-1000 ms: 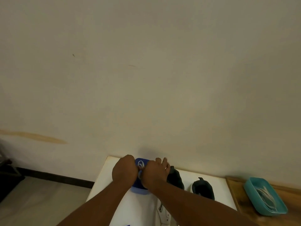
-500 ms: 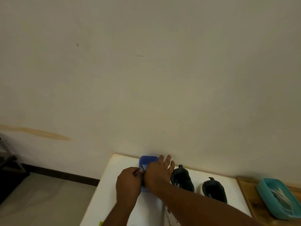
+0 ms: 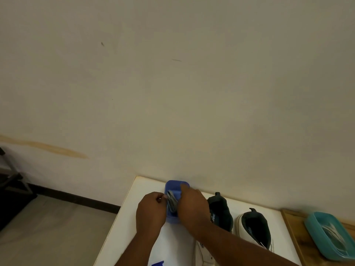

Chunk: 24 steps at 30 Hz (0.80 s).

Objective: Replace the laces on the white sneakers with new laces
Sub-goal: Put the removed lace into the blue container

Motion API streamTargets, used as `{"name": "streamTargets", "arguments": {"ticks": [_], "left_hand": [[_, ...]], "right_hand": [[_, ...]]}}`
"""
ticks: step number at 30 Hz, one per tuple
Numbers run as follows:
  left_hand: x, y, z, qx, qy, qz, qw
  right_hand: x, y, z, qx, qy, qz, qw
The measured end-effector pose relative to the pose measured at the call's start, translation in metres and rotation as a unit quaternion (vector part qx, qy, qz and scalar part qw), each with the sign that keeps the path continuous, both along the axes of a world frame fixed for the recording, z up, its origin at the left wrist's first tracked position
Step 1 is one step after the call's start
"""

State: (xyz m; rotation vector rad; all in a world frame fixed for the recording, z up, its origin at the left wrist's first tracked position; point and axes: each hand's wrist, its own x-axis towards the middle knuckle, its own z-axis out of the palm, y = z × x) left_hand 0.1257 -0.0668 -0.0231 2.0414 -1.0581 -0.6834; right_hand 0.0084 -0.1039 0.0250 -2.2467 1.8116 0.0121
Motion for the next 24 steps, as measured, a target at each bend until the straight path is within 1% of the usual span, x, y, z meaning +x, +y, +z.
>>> {"name": "streamTargets", "arguments": {"ticks": [1, 3, 6, 10, 13, 15, 19, 20, 21, 22, 24], "left_hand": [[-0.001, 0.0, 0.002, 0.011, -0.004, -0.004, 1.0], [-0.002, 0.0, 0.002, 0.0, 0.004, -0.003, 1.0], [-0.004, 0.0, 0.001, -0.001, 0.016, -0.002, 1.0], [-0.005, -0.002, 0.0, 0.001, 0.037, -0.006, 0.999], [-0.005, -0.002, 0.001, 0.008, 0.034, -0.012, 0.999], [-0.006, -0.002, 0.002, 0.015, 0.028, -0.013, 0.999], [-0.008, 0.004, 0.014, 0.021, 0.019, 0.004, 1.0], [-0.009, 0.006, 0.02, 0.02, 0.008, 0.011, 1.0], [-0.01, 0.008, 0.025, 0.01, -0.006, 0.017, 1.0], [-0.01, 0.01, 0.03, -0.007, -0.025, 0.018, 0.999], [-0.015, 0.013, 0.04, -0.047, -0.076, 0.006, 0.996]], "right_hand": [[0.002, 0.0, 0.0, 0.004, 0.02, 0.012, 1.0], [0.004, -0.001, 0.002, -0.001, 0.063, 0.041, 0.997], [0.009, 0.001, 0.001, -0.008, 0.087, 0.06, 0.994], [0.017, 0.003, -0.015, 0.01, 0.08, 0.078, 0.994], [0.016, 0.003, -0.016, 0.041, 0.034, 0.064, 0.997], [0.014, 0.004, -0.01, 0.053, 0.027, 0.061, 0.996], [0.004, 0.009, 0.019, 0.006, 0.056, 0.036, 0.998], [-0.003, 0.012, 0.026, -0.003, 0.042, 0.018, 0.999], [-0.013, 0.018, 0.032, -0.019, 0.003, 0.0, 1.0], [-0.024, 0.027, 0.036, -0.053, -0.057, -0.016, 0.997], [-0.054, 0.055, 0.038, -0.151, -0.172, -0.031, 0.973]]}}
